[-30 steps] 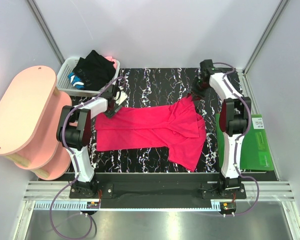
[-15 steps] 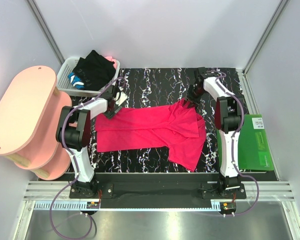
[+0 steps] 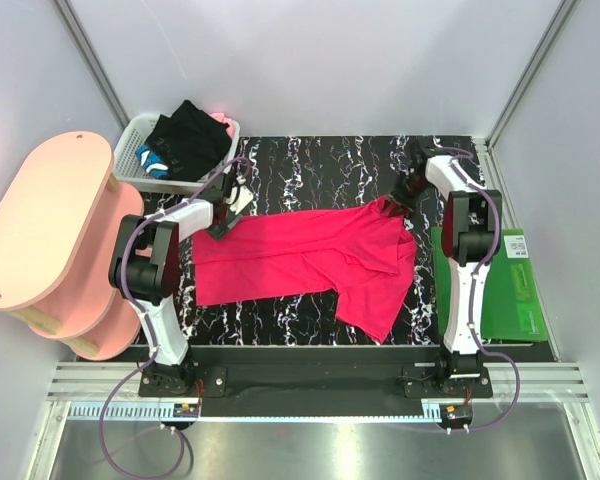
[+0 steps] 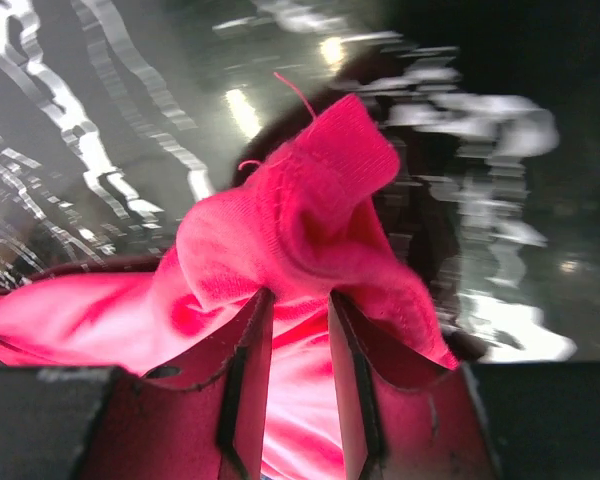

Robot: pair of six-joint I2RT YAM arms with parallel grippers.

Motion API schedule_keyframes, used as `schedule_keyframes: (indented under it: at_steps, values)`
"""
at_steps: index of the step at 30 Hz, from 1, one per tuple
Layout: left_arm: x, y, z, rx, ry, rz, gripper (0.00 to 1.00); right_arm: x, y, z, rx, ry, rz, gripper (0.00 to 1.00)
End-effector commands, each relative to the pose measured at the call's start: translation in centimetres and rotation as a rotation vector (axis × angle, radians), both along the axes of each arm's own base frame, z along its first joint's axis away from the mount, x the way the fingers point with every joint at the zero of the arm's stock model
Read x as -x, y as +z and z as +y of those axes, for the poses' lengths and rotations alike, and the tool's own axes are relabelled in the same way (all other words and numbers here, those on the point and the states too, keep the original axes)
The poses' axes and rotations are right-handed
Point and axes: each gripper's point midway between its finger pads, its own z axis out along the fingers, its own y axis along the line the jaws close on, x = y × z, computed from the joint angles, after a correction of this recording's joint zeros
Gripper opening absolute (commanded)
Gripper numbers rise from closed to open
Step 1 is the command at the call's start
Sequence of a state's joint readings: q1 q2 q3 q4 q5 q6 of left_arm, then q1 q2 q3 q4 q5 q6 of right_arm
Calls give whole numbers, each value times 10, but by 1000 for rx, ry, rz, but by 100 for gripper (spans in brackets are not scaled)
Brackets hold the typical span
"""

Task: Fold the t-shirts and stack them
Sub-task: Fold the flattened tshirt in 1/3 of the way

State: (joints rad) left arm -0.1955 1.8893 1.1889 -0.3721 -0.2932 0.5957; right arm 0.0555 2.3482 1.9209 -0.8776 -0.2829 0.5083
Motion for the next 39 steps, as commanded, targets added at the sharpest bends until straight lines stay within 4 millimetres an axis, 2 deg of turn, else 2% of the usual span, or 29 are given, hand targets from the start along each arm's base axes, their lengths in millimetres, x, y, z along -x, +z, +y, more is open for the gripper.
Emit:
schedule_keyframes:
  at_steps: [1, 7, 10, 11, 13, 14, 16, 17, 18, 19, 20, 21, 22, 23, 24, 25, 26, 27, 28, 29, 30, 31, 32, 33, 34, 36, 37, 39]
  values:
    - [2, 5, 3, 14, 13, -3, 59, 10, -9, -40, 93, -41, 24, 37]
    - [-10, 12, -8, 23, 2, -23, 59, 0, -2, -37, 78, -62, 4, 37]
    - [-25, 20, -14, 25, 3, -51, 59, -8, 0, -36, 74, -64, -3, 37]
    - [-35, 28, -15, 28, 3, -78, 60, -14, 7, -35, 67, -67, -14, 38]
    - [-44, 30, -14, 10, 13, -86, 60, -16, 9, -33, 55, -67, -8, 42]
    - [-55, 41, -14, 7, 15, -117, 60, -20, 19, -32, 46, -71, -23, 45]
    - [-60, 52, -15, 7, 19, -130, 60, -26, 43, -31, 38, -68, -74, 51]
    - [-67, 67, -17, 23, 24, -161, 60, -24, 54, -31, 48, -54, -90, 53]
    - [-64, 74, -18, 35, 23, -159, 60, -25, 77, -31, 58, -48, -134, 55]
    - [-63, 94, -23, 68, 12, -191, 60, -23, 93, -29, 67, -39, -162, 59]
    - [-59, 103, -26, 85, 14, -198, 61, -18, 105, -20, 76, -11, -180, 60]
    - [-48, 108, -34, 103, -14, -178, 61, -12, 135, -17, 85, -2, -239, 61]
    - [-36, 129, -39, 120, -31, -208, 62, 0, 138, -14, 101, 6, -234, 61]
    - [-16, 117, -42, 104, -63, -162, 62, 8, 148, -8, 104, 17, -256, 62]
    - [2, 114, -56, 91, -118, -137, 62, 22, 177, 6, 97, 39, -319, 62]
    - [20, 127, -60, 86, -152, -163, 62, 42, 163, 10, 111, 53, -275, 62]
    - [50, 100, -59, 49, -194, -88, 62, 53, 186, 17, 95, 50, -348, 62]
    - [69, 105, -69, 46, -240, -101, 62, 67, 183, 29, 98, 77, -347, 62]
    - [95, 82, -65, 29, -258, -39, 62, 88, 160, 32, 100, 91, -293, 62]
    - [108, 75, -65, 32, -269, -20, 62, 103, 166, 35, 88, 89, -309, 61]
    - [118, 75, -66, 50, -285, -25, 62, 119, 159, 45, 73, 114, -296, 60]
    - [135, 58, -58, 38, -283, 21, 62, 142, 129, 43, 85, 121, -229, 60]
    - [141, 53, -55, 36, -281, 30, 62, 154, 129, 44, 77, 108, -240, 59]
    - [147, 49, -51, 30, -276, 38, 62, 167, 117, 47, 69, 112, -223, 59]
    - [155, 40, -46, 18, -273, 62, 61, 187, 92, 46, 73, 119, -170, 58]
    - [155, 36, -43, 0, -267, 56, 61, 205, 81, 48, 54, 112, -149, 57]
    - [156, 32, -40, -11, -264, 61, 61, 221, 65, 46, 60, 112, -109, 57]
    - [150, 28, -38, -24, -256, 47, 61, 231, 63, 49, 30, 105, -114, 57]
